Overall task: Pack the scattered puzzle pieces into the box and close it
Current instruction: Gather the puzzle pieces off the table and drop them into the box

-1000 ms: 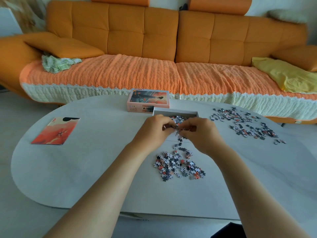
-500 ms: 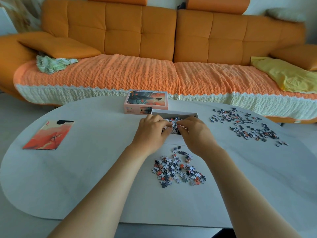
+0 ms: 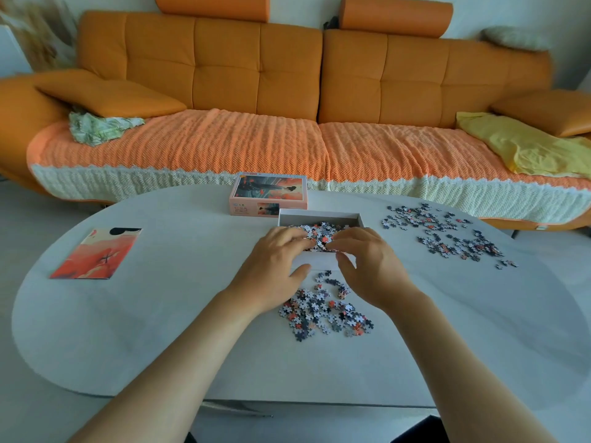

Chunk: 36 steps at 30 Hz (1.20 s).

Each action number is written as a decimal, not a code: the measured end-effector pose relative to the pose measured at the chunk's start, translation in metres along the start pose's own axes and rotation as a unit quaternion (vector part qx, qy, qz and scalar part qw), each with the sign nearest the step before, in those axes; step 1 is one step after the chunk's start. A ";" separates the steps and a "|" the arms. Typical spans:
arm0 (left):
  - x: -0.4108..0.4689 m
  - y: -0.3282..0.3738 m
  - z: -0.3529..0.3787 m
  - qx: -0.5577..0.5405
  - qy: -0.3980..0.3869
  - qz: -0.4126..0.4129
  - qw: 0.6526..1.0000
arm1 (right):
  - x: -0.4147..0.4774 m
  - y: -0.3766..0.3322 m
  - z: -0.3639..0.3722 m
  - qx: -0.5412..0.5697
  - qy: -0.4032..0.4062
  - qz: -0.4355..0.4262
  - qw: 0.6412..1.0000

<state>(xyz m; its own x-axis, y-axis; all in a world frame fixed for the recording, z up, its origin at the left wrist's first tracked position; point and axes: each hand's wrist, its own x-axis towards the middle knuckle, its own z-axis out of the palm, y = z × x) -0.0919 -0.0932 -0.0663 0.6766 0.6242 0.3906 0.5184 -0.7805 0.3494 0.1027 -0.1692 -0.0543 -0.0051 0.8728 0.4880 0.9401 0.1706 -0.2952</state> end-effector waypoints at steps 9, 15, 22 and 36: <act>-0.030 0.010 0.003 0.032 -0.149 -0.004 0.988 | -0.020 -0.021 0.011 -0.031 -0.209 0.003 0.977; -0.032 0.009 -0.002 -0.002 -0.185 -0.037 0.982 | -0.022 -0.021 0.002 0.033 -0.191 0.037 0.980; -0.034 0.003 -0.009 -0.004 -0.245 -0.071 0.967 | -0.027 -0.021 -0.018 -0.042 -0.327 0.120 0.937; -0.020 0.009 -0.005 -0.072 -0.147 -0.086 0.983 | -0.005 -0.033 0.004 0.033 -0.243 0.160 0.956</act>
<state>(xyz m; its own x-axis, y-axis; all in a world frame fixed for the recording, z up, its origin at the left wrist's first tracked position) -0.1029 -0.1128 -0.0665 0.7179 0.6936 0.0591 0.5739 -0.6378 0.5137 0.0706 -0.1772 -0.0508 0.1066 0.9918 -0.0712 0.8963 -0.1268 -0.4250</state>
